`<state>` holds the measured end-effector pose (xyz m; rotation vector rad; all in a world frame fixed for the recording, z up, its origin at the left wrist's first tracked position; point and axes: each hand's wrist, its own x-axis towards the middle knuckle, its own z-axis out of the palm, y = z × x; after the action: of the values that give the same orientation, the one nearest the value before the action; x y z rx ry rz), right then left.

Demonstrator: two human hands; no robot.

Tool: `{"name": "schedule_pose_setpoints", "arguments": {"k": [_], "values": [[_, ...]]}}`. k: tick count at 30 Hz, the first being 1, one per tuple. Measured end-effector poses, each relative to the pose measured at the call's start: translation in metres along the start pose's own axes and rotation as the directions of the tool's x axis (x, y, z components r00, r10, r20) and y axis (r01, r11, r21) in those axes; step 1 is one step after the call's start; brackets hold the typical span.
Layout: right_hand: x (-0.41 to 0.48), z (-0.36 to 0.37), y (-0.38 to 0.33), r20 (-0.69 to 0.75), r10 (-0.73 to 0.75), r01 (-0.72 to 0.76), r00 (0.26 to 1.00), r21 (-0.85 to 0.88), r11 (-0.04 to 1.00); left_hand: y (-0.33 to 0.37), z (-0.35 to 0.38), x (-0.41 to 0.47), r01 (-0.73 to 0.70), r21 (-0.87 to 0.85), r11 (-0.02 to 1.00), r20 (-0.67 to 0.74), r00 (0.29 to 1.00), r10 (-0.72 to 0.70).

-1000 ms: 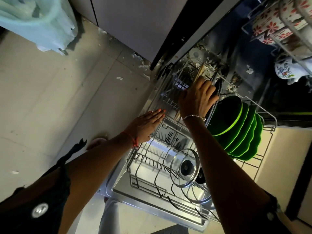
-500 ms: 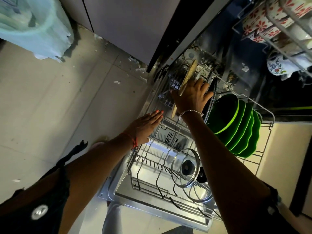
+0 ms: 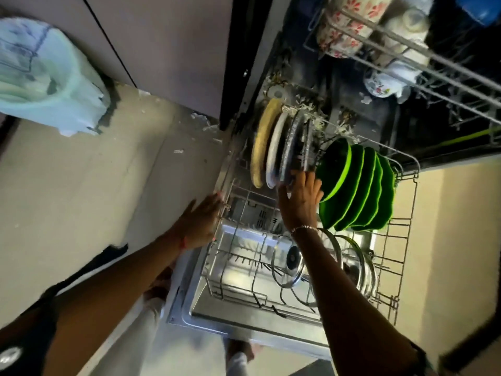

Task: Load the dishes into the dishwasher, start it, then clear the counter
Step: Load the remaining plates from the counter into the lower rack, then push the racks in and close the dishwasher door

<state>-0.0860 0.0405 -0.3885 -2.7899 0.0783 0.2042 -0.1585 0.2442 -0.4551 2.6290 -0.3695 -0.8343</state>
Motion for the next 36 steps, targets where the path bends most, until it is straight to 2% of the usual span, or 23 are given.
{"name": "schedule_pose_setpoints", "arguments": {"k": [2,4,5,6,8,10,11,12,14,16,18,19,21,24,29,32,34,36], "values": [[-0.022,-0.002,0.024,0.02,0.048,-0.049,0.999,0.038,0.998,-0.005,0.009,-0.026,0.223,-0.148,0.964,0.12,0.971,-0.206],[-0.048,-0.009,0.054,0.042,0.098,-0.101,0.994,0.071,0.992,0.012,0.013,-0.054,0.391,-0.393,0.832,0.061,0.914,-0.401],[-0.06,-0.013,0.068,0.062,0.128,-0.133,0.99,0.083,0.988,0.025,0.014,-0.064,0.443,-0.538,0.717,0.063,0.869,-0.49],[-0.071,-0.017,0.082,0.085,0.17,-0.179,0.982,0.105,0.978,0.036,0.023,-0.072,0.489,-0.692,0.532,0.132,0.809,-0.573],[-0.1,-0.028,0.116,0.063,0.228,-0.236,0.972,0.169,0.957,0.064,0.044,-0.086,0.513,-0.828,0.228,0.261,0.71,-0.654],[-0.126,-0.036,0.147,-0.004,0.243,-0.233,0.97,0.269,0.934,0.09,0.064,-0.098,0.47,-0.881,0.045,0.312,0.65,-0.693],[-0.137,-0.039,0.161,-0.013,0.272,-0.252,0.962,0.33,0.91,0.1,0.078,-0.099,0.459,-0.889,0.009,0.313,0.622,-0.718],[-0.146,-0.042,0.172,0.01,0.328,-0.305,0.945,0.397,0.866,0.11,0.089,-0.102,0.472,-0.881,-0.032,0.338,0.58,-0.741],[-0.162,-0.049,0.193,0.118,0.465,-0.45,0.877,0.538,0.712,0.142,0.106,-0.101,0.477,-0.871,-0.119,0.402,0.553,-0.73],[-0.177,-0.053,0.206,0.308,0.576,-0.612,0.757,0.643,0.461,0.178,0.113,-0.095,0.455,-0.862,-0.223,0.481,0.596,-0.643],[-0.191,-0.055,0.214,0.524,0.594,-0.746,0.611,0.631,0.21,0.203,0.114,-0.088,0.407,-0.868,-0.285,0.493,0.63,-0.6],[-0.199,-0.056,0.218,0.603,0.574,-0.785,0.554,0.608,0.119,0.211,0.114,-0.083,0.389,-0.869,-0.308,0.494,0.636,-0.592],[-0.212,-0.061,0.223,0.701,0.53,-0.815,0.477,0.579,-0.032,0.219,0.112,-0.078,0.345,-0.864,-0.367,0.502,0.651,-0.57],[-0.227,-0.061,0.23,0.788,0.468,-0.824,0.4,0.533,-0.193,0.223,0.111,-0.076,0.301,-0.845,-0.442,0.519,0.661,-0.542],[-0.239,-0.035,0.23,0.842,0.428,-0.761,0.33,0.505,-0.407,0.222,0.121,-0.073,0.287,-0.839,-0.462,0.519,0.674,-0.526],[-0.239,-0.021,0.222,0.854,0.418,-0.685,0.31,0.505,-0.526,0.223,0.132,-0.068,0.311,-0.851,-0.423,0.51,0.678,-0.528],[-0.238,-0.015,0.214,0.859,0.398,-0.662,0.321,0.504,-0.554,0.227,0.136,-0.065,0.333,-0.845,-0.419,0.525,0.667,-0.528],[-0.232,-0.013,0.204,0.851,0.38,-0.673,0.362,0.521,-0.525,0.231,0.138,-0.059,0.348,-0.841,-0.413,0.53,0.682,-0.505]]}}
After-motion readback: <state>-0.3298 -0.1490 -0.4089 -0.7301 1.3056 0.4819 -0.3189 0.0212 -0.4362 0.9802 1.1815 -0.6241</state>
